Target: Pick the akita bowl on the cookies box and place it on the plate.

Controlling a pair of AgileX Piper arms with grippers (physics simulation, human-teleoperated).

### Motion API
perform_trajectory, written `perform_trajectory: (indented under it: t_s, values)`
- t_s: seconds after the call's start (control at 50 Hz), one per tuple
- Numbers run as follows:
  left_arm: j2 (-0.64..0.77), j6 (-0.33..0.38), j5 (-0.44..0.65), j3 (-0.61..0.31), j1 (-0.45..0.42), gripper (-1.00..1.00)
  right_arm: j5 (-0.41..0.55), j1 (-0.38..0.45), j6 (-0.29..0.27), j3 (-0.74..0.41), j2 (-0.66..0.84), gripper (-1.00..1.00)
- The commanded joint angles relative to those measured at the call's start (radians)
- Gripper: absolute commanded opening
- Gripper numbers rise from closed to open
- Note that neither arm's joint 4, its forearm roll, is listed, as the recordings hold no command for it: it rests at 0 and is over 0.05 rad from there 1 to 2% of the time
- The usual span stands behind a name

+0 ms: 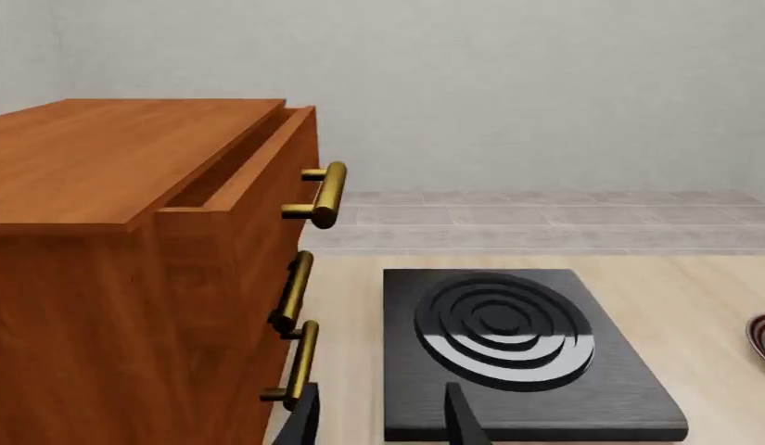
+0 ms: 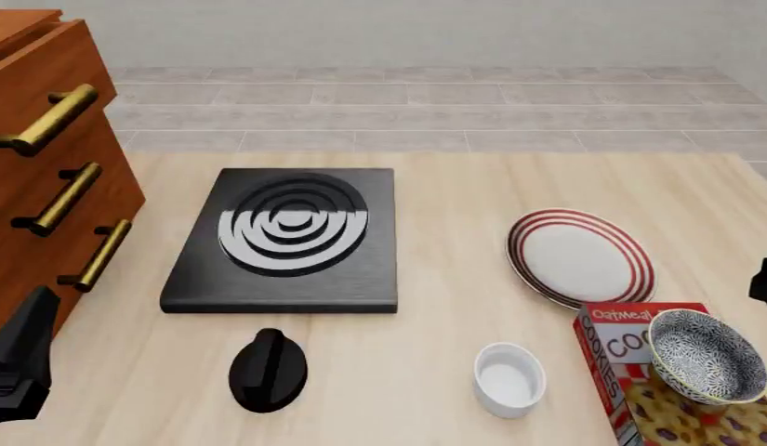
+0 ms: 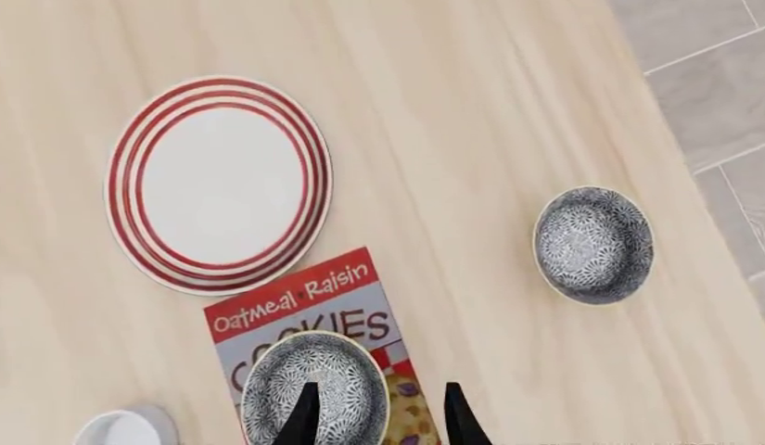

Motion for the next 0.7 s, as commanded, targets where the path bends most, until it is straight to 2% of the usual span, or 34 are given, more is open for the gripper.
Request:
perform_trajectory:
  t_s: [0.02, 0.22, 0.7]
  values:
    - [0.0, 0.0, 0.0, 0.0, 0.0, 1.0, -0.036, 0.005, 0.02, 0.041, 0.021, 1.0]
    - [0.0, 0.0, 0.0, 0.0, 0.0, 1.0, -0.077, 0.011, 0.045, 0.077, 0.048, 1.0]
    - [0.0, 0.0, 0.0, 0.0, 0.0, 1.0, -0.145, 0.01, 0.066, 0.159, 0.088, 1.0]
